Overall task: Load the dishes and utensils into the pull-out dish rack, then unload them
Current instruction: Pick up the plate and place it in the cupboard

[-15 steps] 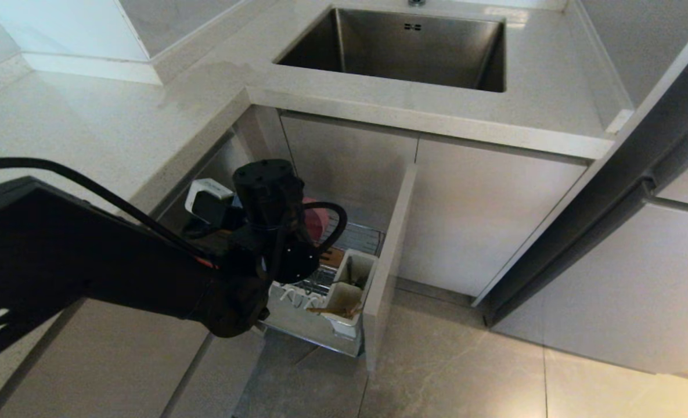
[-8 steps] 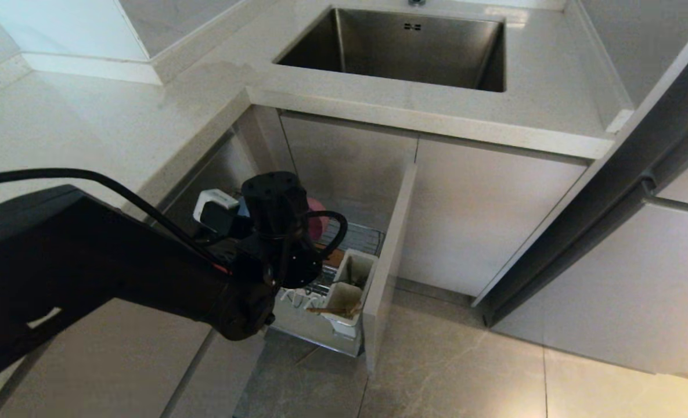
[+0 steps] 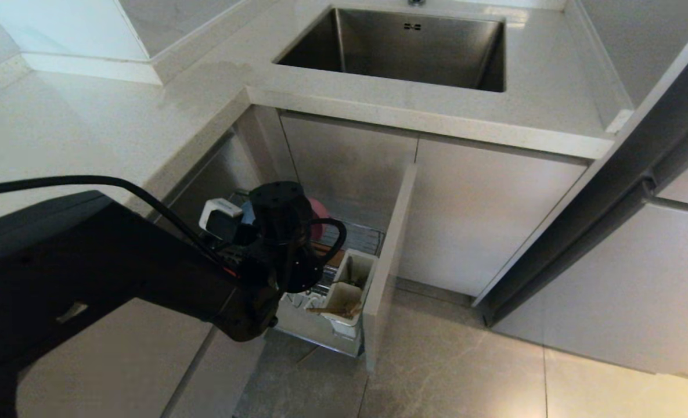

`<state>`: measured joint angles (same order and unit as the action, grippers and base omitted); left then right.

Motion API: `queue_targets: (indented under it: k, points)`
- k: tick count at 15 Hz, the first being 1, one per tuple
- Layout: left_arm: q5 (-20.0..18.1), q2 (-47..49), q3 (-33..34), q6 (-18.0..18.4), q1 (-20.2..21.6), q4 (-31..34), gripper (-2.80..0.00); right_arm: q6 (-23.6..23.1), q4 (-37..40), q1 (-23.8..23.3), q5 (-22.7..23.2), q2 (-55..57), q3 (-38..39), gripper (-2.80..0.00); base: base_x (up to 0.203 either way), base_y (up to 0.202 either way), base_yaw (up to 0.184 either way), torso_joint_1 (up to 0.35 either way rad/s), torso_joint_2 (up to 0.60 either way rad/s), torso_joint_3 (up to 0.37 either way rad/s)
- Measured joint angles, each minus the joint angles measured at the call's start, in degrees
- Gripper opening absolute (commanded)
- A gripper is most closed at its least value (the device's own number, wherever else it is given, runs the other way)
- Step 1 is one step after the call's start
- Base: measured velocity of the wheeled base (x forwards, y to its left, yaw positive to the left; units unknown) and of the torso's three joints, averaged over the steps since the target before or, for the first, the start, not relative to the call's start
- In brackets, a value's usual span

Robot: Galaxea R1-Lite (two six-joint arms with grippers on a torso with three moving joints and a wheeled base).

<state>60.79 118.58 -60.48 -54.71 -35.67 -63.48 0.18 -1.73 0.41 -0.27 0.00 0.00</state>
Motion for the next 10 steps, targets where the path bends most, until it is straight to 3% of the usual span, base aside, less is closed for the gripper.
queue_targets:
  k: [10]
  points:
    - [-0.48, 0.09, -0.1, -0.35, 0.06, -0.02, -2.8, 0.0, 0.0, 0.0, 0.01, 0.0, 0.0, -2.8, 0.0, 0.0, 0.0, 0.0, 0.0, 0.0]
